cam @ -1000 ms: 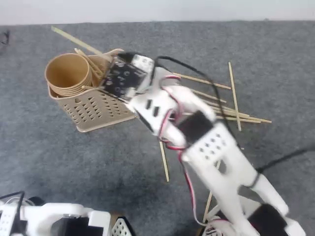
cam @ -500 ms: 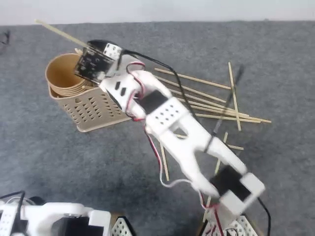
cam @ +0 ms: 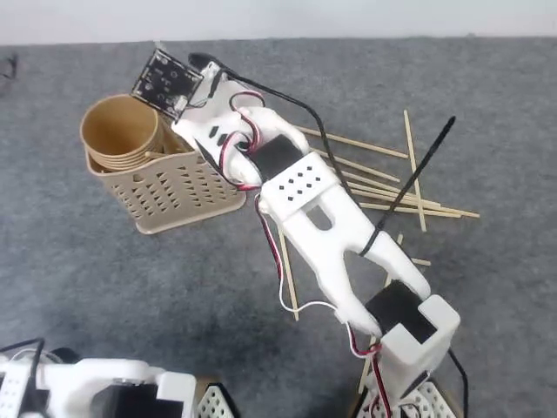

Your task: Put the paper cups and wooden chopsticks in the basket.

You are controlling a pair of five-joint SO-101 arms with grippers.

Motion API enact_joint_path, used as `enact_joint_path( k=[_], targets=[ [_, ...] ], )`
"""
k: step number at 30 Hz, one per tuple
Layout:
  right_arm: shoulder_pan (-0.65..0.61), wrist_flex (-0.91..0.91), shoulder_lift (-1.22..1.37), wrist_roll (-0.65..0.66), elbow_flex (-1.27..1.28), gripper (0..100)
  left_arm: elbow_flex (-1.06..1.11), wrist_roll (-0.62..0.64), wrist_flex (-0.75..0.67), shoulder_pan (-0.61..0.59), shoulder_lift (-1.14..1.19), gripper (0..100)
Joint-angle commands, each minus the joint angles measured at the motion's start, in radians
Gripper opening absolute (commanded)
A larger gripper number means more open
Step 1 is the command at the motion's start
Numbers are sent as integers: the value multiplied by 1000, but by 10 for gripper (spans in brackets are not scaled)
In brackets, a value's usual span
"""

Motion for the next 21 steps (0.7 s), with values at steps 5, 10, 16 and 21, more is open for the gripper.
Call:
enact_joint_path(
  k=[5,10,16,21],
  targets=[
    [65,472,-226,-26,-84,109,-2,-9,-18,8,-20,345],
    [143,753,-236,-164,-5,78,-2,-9,-18,8,-20,345],
    [116,923,-229,-181,184,77,-2,-9,-18,8,-20,345],
    [19,739,-239,-216,511,72,-2,-9,-18,6,-20,345]
  ],
)
